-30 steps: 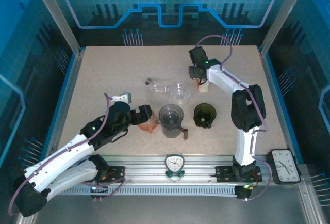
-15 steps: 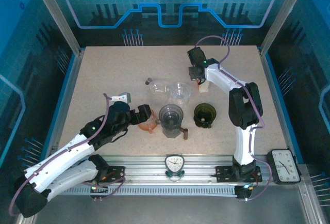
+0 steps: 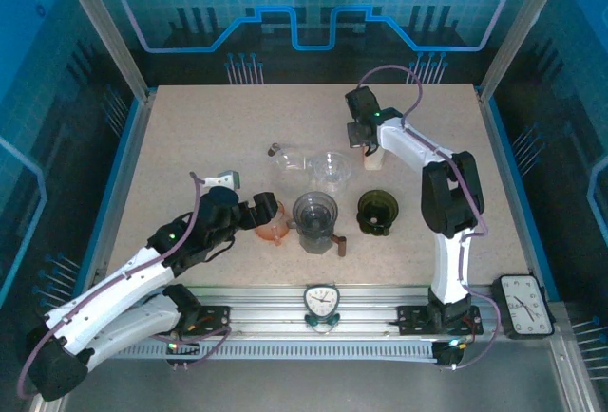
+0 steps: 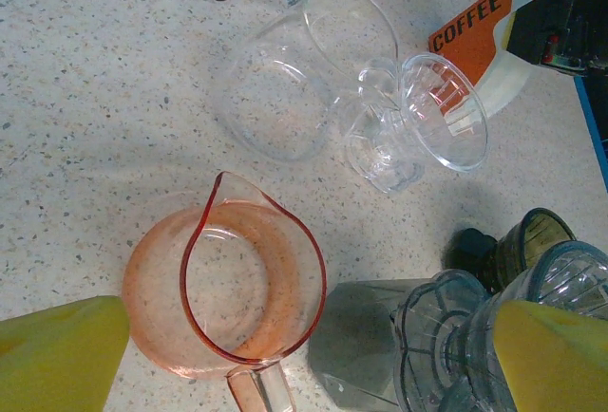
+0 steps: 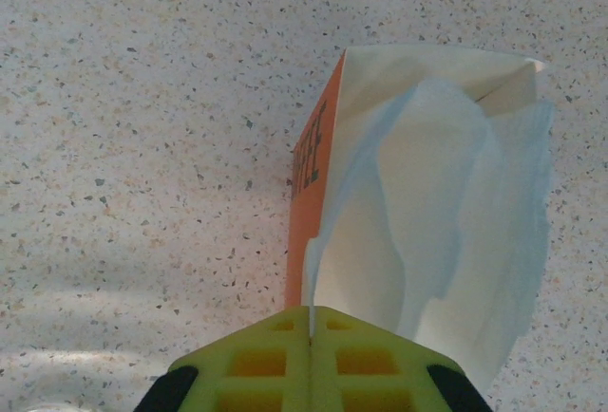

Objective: Place the coffee filter in the dripper

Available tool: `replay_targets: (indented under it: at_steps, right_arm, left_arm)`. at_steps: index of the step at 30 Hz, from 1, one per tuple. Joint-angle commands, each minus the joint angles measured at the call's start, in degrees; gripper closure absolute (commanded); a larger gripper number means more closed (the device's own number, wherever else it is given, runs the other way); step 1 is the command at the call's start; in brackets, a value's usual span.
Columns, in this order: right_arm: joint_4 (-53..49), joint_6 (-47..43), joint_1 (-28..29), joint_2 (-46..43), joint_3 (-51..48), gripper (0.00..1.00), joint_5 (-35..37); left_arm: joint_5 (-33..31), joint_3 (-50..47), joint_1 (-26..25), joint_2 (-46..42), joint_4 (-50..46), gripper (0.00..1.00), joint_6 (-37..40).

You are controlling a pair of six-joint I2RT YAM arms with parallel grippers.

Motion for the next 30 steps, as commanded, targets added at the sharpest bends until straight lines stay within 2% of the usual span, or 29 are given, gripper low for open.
replay_targets:
  at_steps: [1,16,23,30]
  right_arm:
    - [1.3,-0.7,0.9,-4.5,-2.4,1.00,-0.7]
    - [2.7,-1.2,2.8,-16.0,-12.5,1.00,-2.7]
    - [1.3,-1.0,5.1,-26.0,-18.4,1.00,-2.8]
    - [-4.2,-0.3,8.9,-39.9,-24.0,1.00,-3.2]
  left_arm:
    - [-0.4,-1.0,0.6,-0.4,0.6,0.01,0.4]
    - [0.4,-1.2,0.9,0.0,0.4,0.01,-0.6]
    - [1.0,-0.3,1.0,-0.1,-0.1,0.01,-0.5]
    - [2.6,1.2,1.1,-0.2,-2.6,0.01,-0.1]
